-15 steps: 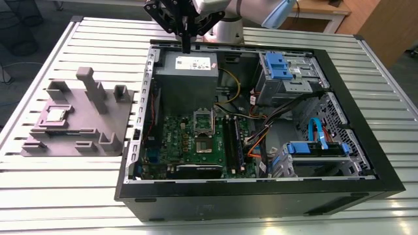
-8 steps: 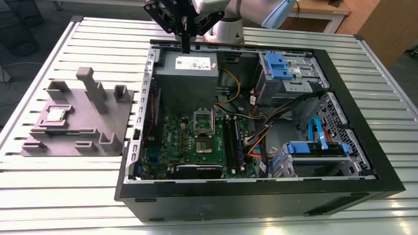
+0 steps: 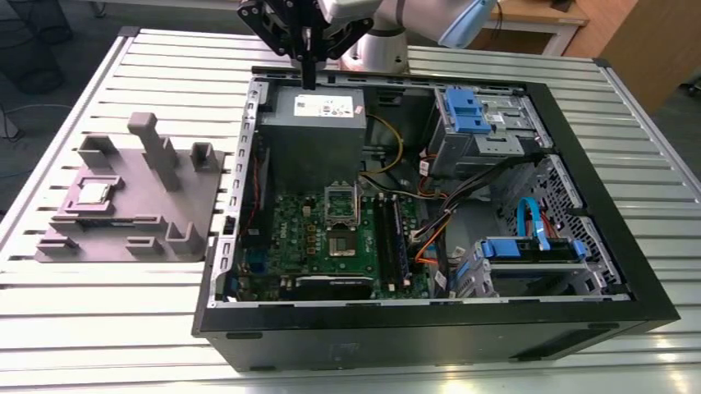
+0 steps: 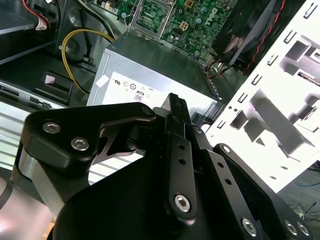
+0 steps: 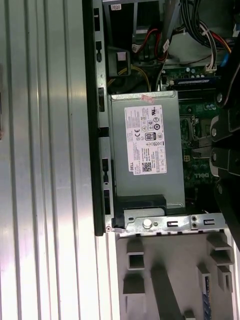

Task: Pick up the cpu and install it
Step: 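Reach for the cpu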

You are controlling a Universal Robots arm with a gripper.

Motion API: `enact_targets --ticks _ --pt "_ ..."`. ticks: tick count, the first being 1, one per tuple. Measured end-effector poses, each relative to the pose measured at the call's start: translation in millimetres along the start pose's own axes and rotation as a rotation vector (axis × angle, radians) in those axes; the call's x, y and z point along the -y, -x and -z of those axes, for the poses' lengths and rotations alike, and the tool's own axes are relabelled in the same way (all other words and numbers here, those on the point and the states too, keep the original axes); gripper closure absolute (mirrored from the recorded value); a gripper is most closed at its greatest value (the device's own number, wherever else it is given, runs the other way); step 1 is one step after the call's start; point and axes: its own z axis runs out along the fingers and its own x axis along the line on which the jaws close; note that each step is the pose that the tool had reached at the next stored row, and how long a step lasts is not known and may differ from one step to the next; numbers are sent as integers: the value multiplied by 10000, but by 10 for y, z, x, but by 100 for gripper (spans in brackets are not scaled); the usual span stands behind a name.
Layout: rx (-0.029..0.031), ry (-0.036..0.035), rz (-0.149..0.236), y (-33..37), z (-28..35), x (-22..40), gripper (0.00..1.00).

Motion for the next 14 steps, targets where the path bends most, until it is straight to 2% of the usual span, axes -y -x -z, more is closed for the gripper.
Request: enact_targets --ticks 14 --pt "0 -1 0 -55 -1 4 90"
